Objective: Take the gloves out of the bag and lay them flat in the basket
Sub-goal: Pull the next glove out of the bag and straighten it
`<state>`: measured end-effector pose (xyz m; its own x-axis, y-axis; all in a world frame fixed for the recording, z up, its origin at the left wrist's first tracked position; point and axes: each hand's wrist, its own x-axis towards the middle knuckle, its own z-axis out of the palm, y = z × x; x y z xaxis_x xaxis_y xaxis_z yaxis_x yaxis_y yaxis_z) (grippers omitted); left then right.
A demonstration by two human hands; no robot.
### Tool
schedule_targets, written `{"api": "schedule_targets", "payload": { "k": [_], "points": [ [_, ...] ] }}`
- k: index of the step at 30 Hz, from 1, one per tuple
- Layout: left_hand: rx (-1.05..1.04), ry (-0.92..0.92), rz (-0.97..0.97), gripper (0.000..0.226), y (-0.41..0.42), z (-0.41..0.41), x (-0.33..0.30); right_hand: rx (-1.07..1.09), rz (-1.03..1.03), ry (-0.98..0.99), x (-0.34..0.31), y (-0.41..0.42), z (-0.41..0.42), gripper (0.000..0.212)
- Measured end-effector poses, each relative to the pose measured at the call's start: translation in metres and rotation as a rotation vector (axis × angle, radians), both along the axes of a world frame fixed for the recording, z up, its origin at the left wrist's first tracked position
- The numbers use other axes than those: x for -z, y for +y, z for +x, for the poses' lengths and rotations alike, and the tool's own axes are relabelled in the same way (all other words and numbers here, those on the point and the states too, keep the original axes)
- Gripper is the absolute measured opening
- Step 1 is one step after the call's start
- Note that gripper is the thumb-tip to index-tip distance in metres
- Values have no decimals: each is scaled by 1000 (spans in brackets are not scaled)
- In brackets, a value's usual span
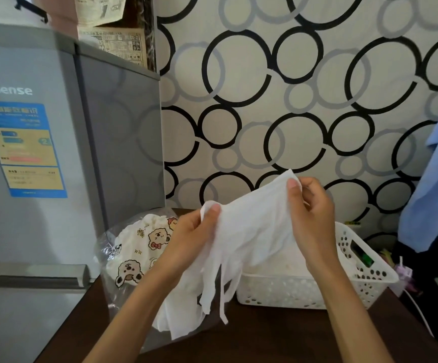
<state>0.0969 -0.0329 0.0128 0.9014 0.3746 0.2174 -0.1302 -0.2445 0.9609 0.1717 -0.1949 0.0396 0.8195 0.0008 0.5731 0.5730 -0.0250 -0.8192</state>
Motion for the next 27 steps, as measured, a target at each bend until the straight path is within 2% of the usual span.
{"api": "schedule_targets", "payload": {
  "k": [2,5,9,12,15,17,19,22,24,27],
  "points": [
    [-73,3,-14,38,4,-2,-2,11,-10,-24,-3,0,-2,17],
    [-109,-44,-142,30,13,-3,-11,-20,-23,-61,-6,7,-11,16],
    [-314,-169,-237,35,12,-5,-33,-215,39,22,-10,21,-28,16],
    [-461,-332,-170,42,11,0,-48,-437,162,231,-16,30,-37,18],
    [-509,-365,-18,35,10,16,-53,-409,164,306,-16,28,-31,19],
    [-433,-248,50,28,6,36,-50,-303,115,349,-14,13,-16,17],
    [-252,-40,94,19,0,59,-45,-192,2,413,-6,-8,6,10],
    [43,307,150,23,-14,97,-31,-82,-210,528,16,-44,40,9],
    [148,394,341,26,-26,120,-21,24,-353,544,30,-66,60,10],
    [241,397,570,33,-40,137,-16,179,-510,441,40,-86,76,12]
  ]
}}
